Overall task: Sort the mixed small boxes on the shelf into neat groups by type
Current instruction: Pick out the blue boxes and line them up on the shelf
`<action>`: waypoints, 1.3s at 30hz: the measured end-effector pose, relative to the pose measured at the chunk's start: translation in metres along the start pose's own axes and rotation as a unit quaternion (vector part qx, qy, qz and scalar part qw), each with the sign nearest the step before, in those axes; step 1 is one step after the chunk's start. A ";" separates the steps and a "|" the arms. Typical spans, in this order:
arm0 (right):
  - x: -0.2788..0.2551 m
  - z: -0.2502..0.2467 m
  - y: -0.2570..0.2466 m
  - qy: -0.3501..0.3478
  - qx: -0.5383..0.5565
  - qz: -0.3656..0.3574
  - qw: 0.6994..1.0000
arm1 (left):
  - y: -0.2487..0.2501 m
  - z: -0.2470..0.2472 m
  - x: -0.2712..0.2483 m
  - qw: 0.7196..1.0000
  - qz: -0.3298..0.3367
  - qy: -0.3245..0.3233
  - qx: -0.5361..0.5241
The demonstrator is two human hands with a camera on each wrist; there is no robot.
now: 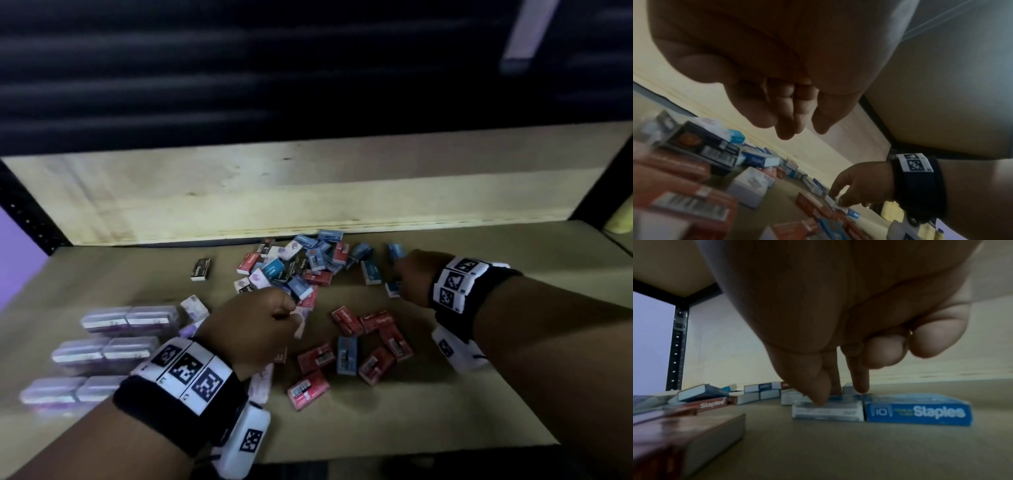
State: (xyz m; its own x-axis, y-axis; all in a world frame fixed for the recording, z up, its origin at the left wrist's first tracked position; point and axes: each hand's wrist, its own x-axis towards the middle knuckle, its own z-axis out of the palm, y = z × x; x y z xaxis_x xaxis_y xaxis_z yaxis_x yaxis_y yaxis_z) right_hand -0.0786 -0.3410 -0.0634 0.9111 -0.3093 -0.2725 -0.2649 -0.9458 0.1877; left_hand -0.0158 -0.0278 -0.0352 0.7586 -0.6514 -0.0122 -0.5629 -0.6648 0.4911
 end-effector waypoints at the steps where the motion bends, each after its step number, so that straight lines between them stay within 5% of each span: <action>1: 0.002 -0.001 0.000 -0.010 0.004 -0.003 1.000 | -0.003 -0.001 -0.001 1.000 -0.006 0.001 -0.006; 8: -0.008 -0.015 0.004 -0.017 0.047 -0.008 0.999 | -0.014 -0.003 -0.007 0.999 -0.026 0.011 -0.020; 18: -0.081 -0.025 -0.016 0.143 0.269 0.019 0.952 | -0.004 -0.005 -0.008 1.000 -0.018 -0.012 0.002; 34: -0.126 0.007 -0.027 0.075 0.331 -0.008 0.941 | 0.063 0.017 0.046 0.986 0.088 -0.114 0.088; 39: -0.130 0.014 -0.022 0.059 0.333 -0.021 0.941 | 0.095 0.027 0.095 0.954 0.134 -0.187 0.195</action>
State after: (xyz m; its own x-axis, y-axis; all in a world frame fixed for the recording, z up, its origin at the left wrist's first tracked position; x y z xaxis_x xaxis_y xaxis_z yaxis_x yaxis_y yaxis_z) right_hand -0.1956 -0.2812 -0.0450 0.9435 -0.2942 -0.1524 -0.3311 -0.8211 -0.4650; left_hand -0.0059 -0.1629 -0.0130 0.4417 -0.8531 -0.2778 -0.8542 -0.4946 0.1605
